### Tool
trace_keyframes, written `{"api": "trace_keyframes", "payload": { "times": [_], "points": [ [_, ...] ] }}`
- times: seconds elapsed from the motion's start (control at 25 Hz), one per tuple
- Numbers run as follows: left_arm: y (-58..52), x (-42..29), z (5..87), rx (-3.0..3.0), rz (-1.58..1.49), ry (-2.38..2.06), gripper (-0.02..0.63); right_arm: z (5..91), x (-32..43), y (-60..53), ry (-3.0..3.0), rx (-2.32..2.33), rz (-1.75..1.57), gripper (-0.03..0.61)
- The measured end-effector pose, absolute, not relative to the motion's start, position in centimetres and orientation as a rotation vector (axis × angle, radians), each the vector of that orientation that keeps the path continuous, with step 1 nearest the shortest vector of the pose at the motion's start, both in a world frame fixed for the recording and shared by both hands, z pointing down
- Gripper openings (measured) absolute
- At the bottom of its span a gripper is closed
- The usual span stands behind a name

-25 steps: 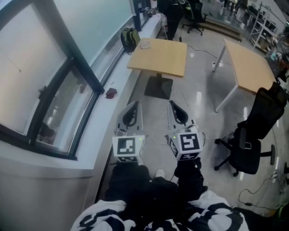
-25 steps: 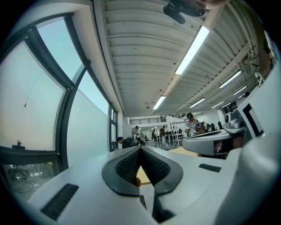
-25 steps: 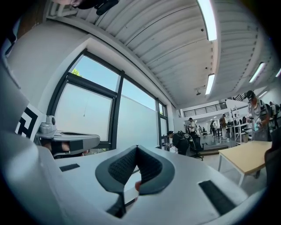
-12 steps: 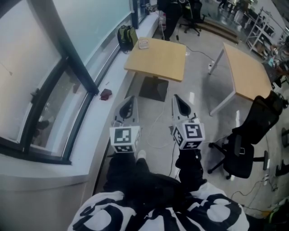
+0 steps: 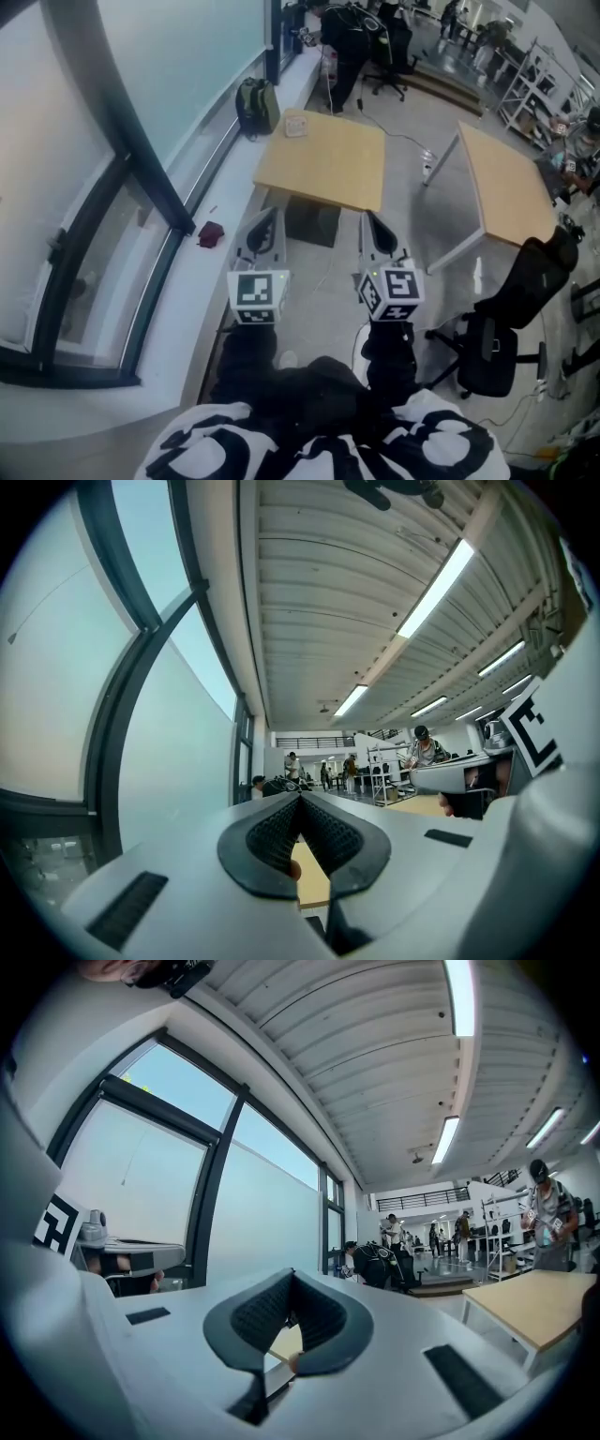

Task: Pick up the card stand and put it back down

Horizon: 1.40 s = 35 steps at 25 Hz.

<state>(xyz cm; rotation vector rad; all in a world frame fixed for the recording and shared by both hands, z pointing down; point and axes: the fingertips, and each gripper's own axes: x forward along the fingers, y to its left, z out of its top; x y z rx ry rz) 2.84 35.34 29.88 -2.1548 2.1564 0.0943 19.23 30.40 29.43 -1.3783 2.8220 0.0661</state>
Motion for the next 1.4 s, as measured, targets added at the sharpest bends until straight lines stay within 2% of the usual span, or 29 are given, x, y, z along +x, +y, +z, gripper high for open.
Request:
{"api": "trace_keyframes", "payload": {
  "times": [0.44,1.0,1.4],
  "points": [
    [26.7,-0.3,32.0,-2.181,0.041,2.183,0.006,31.5,17.1,20.3,2.823,-1.394,-0.009,0.02],
    [5.8,-0.9,31.4,-2.14,0.04,2.275,0.006,29.8,13.5,-1.0,2.889,-1.135,-0.034,0.02],
    [-2.1,-4.2,31.6,-2.1,-0.003,2.331,0.007,31.6,9.0,-8.9,2.956,-1.044,-0.119,0.02]
  ]
}}
